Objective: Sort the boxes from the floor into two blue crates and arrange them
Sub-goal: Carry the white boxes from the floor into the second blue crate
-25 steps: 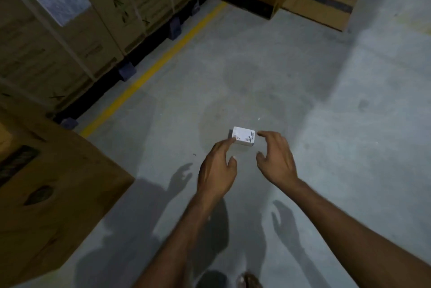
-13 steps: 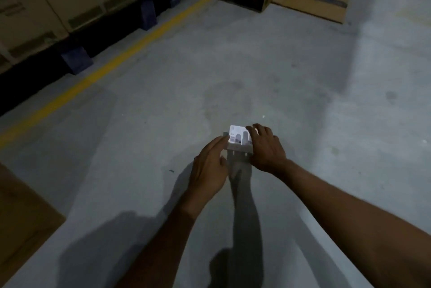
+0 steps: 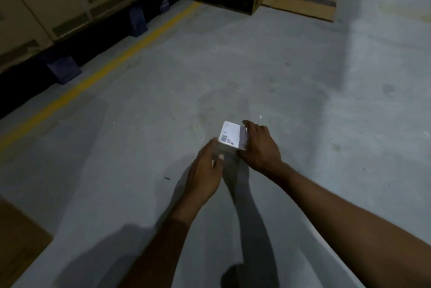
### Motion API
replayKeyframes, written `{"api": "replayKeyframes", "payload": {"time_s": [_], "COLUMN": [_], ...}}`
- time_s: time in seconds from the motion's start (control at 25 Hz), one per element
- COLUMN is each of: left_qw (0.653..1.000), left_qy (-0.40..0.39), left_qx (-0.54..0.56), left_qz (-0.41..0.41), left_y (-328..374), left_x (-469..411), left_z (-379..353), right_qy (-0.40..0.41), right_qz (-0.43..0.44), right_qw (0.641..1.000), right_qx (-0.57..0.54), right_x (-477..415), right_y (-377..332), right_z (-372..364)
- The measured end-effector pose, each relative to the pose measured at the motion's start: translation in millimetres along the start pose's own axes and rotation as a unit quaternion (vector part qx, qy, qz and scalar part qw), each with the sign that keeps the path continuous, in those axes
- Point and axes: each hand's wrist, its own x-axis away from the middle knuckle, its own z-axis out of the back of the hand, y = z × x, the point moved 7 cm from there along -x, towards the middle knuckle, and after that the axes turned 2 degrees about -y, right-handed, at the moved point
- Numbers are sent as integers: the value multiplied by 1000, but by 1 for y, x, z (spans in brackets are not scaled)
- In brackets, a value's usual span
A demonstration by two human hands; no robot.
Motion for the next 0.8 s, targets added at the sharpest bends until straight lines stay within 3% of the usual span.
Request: {"api": "replayKeyframes", "payload": {"time_s": [0.08, 0.16, 0.28, 0.48, 0.64, 0.8], "left_qw": [996, 983, 958, 918, 917, 928], "left_qy": [35, 62, 103, 172, 190, 197], "left_qx": [71, 154, 248, 339, 321, 269], "left_qz": [46, 73, 99, 112, 144, 167], "left_y": [24, 51, 93, 207, 307, 397], "left_x": [11, 27, 52, 105, 149, 212], "left_z": [24, 53, 102, 227, 341, 424], "right_qy": [77, 104, 91, 28, -37, -30], "right_qz": [66, 121, 177, 145, 100, 151], "right_qw": [995, 987, 980, 969, 929, 933], "right_qx": [-8, -4, -5, -200, -355, -326], "right_x": [24, 46, 72, 99, 109, 129], "right_y": [-35, -83, -154, -249, -328, -409], "right_z": [43, 87, 155, 302, 424, 538]}}
